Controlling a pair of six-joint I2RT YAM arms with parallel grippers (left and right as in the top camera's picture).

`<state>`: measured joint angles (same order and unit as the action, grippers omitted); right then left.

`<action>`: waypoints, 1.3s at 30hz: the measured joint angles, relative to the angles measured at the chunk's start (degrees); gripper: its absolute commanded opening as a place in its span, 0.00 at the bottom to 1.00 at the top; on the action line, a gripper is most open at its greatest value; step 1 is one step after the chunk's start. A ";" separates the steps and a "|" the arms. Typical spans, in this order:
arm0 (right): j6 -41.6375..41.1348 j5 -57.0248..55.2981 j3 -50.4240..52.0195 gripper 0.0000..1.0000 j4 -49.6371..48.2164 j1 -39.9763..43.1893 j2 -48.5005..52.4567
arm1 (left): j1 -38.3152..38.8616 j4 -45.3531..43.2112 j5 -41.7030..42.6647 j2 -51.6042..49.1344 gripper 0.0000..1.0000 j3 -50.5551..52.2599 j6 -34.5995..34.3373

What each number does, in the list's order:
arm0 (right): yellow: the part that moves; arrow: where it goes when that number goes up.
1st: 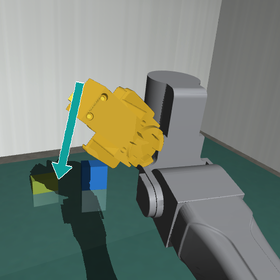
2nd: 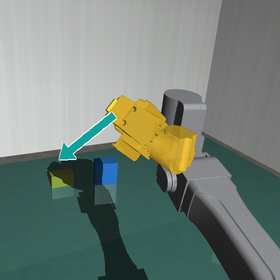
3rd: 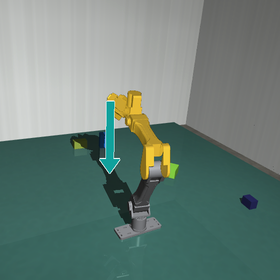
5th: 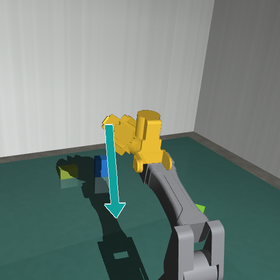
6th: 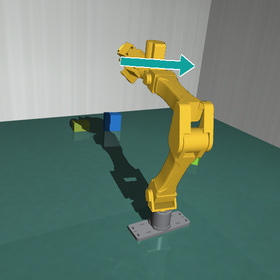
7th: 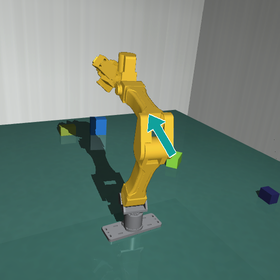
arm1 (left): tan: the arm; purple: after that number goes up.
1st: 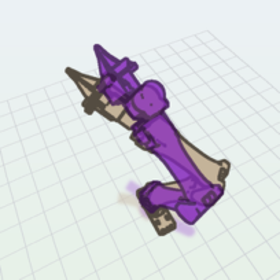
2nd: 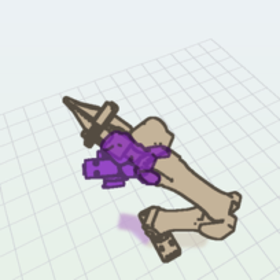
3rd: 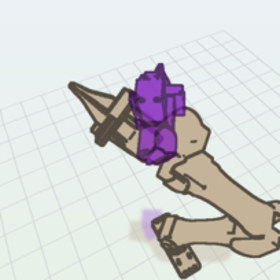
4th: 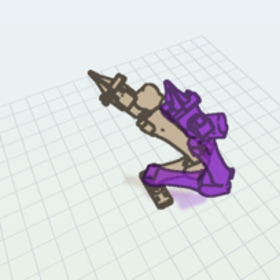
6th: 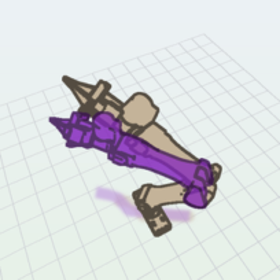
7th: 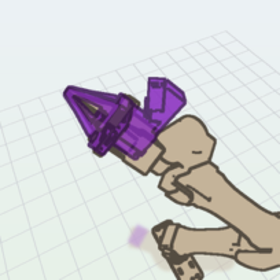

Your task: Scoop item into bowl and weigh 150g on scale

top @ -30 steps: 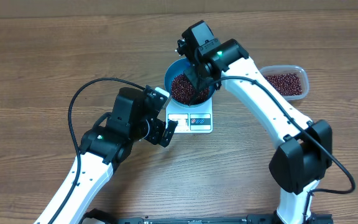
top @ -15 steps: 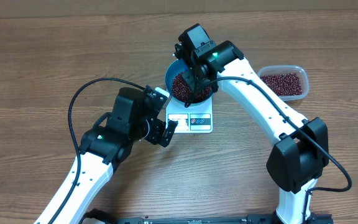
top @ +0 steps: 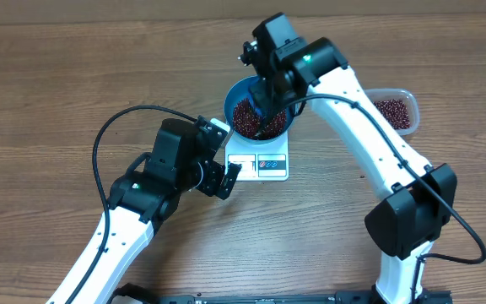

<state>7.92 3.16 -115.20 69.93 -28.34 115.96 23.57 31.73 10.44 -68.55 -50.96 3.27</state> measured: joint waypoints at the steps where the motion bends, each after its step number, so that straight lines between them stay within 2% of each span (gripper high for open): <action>1: -0.02 1.53 -0.28 0.04 0.37 0.83 0.00 | 0.00 -0.02 0.00 0.00 0.99 0.00 0.00; 11: -0.17 13.14 -0.74 0.04 2.16 6.23 0.00 | 0.00 0.00 0.00 0.00 1.00 0.00 0.02; 29: -0.15 16.17 -0.96 0.04 5.27 9.25 -5.35 | 0.00 0.00 0.00 0.00 1.00 0.00 0.02; 35: 1.42 23.34 -0.96 0.04 9.66 16.98 -9.11 | 0.00 -0.02 0.00 0.00 1.00 0.00 0.02; 39: 2.75 26.99 -1.03 0.04 11.54 25.29 -10.93 | 0.00 -0.02 0.00 0.00 1.00 0.00 0.02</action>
<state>10.68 30.15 -116.22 81.47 -3.05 105.03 23.57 31.70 10.44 -68.55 -50.96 3.29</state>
